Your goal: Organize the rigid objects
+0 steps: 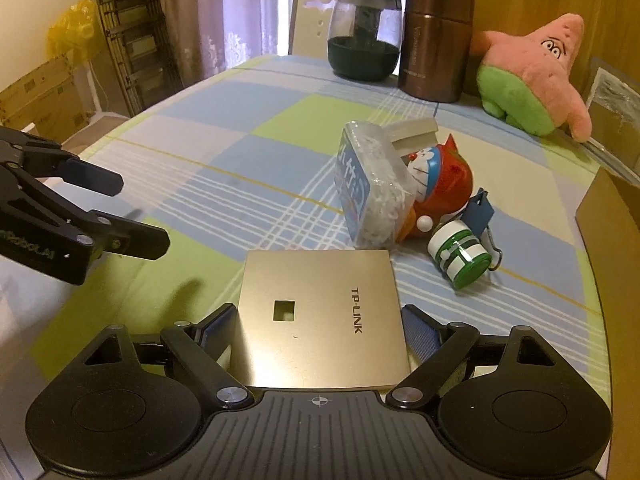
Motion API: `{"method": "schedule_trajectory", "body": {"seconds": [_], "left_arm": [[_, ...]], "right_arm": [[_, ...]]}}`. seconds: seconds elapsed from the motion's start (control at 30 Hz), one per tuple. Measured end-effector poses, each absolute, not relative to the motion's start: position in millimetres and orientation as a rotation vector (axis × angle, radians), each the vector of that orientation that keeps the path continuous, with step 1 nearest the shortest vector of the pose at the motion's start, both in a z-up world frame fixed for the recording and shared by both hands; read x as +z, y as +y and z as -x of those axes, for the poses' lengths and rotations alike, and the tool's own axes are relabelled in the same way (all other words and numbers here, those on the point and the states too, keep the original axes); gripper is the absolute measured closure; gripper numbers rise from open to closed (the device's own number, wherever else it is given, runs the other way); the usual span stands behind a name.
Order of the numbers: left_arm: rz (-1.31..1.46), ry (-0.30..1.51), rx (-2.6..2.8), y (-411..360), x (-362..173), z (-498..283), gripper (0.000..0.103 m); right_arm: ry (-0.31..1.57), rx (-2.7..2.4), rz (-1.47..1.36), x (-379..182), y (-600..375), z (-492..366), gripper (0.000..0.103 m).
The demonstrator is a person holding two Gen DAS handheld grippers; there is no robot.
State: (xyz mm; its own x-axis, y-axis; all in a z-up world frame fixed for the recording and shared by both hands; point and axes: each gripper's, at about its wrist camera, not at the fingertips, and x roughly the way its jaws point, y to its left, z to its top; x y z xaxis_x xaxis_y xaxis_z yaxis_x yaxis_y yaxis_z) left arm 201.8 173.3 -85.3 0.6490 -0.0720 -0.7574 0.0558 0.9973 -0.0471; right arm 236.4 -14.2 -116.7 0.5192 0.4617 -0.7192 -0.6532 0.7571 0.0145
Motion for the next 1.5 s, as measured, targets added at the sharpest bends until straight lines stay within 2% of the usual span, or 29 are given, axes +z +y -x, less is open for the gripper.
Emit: {"method": "schedule_trajectory", "body": {"seconds": [0.5, 0.9, 1.17, 1.5], "left_arm": [[-0.073, 0.799, -0.244, 140.3, -80.3, -221.2, 0.018], [-0.194, 0.751, -0.406, 126.0, -92.4, -271.2, 0.013], [-0.212, 0.705, -0.47, 111.9, -97.3, -300.6, 0.009], [-0.215, 0.688, -0.525, 98.6, -105.9, -321.7, 0.01]], "right_arm": [[0.74, 0.586, 0.217, -89.2, -67.8, -233.1, 0.018], [0.692, 0.518, 0.189, -68.0, -93.3, -254.2, 0.018], [0.681, 0.492, 0.186, -65.1, -99.0, -262.4, 0.018], [0.688, 0.477, 0.178, -67.7, -105.0, -268.4, 0.018]]}}
